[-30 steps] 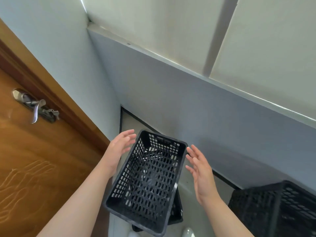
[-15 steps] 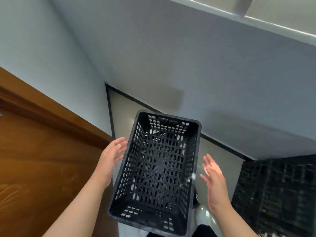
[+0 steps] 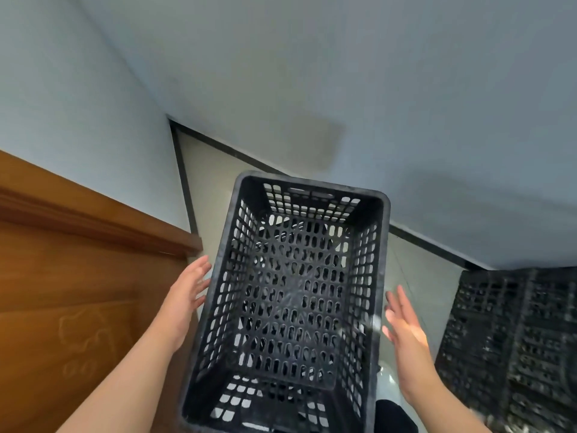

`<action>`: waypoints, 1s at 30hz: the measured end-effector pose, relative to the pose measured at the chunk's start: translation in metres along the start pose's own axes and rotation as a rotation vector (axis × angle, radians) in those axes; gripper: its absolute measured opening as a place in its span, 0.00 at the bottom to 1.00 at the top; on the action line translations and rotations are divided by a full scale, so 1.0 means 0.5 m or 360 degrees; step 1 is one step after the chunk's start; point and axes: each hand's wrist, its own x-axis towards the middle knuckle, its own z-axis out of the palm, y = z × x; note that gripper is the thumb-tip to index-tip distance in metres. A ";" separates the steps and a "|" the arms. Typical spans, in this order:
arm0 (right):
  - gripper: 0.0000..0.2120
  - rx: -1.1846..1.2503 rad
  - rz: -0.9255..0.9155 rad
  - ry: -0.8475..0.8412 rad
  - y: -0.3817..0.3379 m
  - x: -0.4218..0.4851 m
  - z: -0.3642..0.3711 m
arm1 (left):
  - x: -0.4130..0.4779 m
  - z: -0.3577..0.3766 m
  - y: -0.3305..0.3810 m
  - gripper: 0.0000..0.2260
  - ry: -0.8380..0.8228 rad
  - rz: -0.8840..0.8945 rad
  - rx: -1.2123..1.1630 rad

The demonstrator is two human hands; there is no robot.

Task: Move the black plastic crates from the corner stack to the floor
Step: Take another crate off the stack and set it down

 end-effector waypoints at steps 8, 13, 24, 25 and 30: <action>0.28 -0.0088 -0.0039 -0.0158 0.024 0.025 0.055 | 0.021 0.025 -0.043 0.18 -0.0256 -0.0181 0.0001; 0.27 -0.0090 -0.0037 -0.0212 0.009 0.011 0.062 | 0.009 0.039 -0.048 0.18 -0.0240 -0.0188 -0.0078; 0.31 -0.0034 -0.0097 -0.0339 -0.019 -0.020 0.000 | -0.082 0.034 -0.013 0.18 -0.0311 -0.0086 -0.0083; 0.31 -0.0023 -0.0105 -0.0376 -0.023 -0.024 -0.009 | -0.096 0.032 -0.005 0.19 -0.0316 -0.0070 -0.0079; 0.32 -0.0048 -0.0186 -0.0521 -0.075 -0.074 -0.057 | -0.192 0.026 0.053 0.19 -0.0331 0.0080 -0.0053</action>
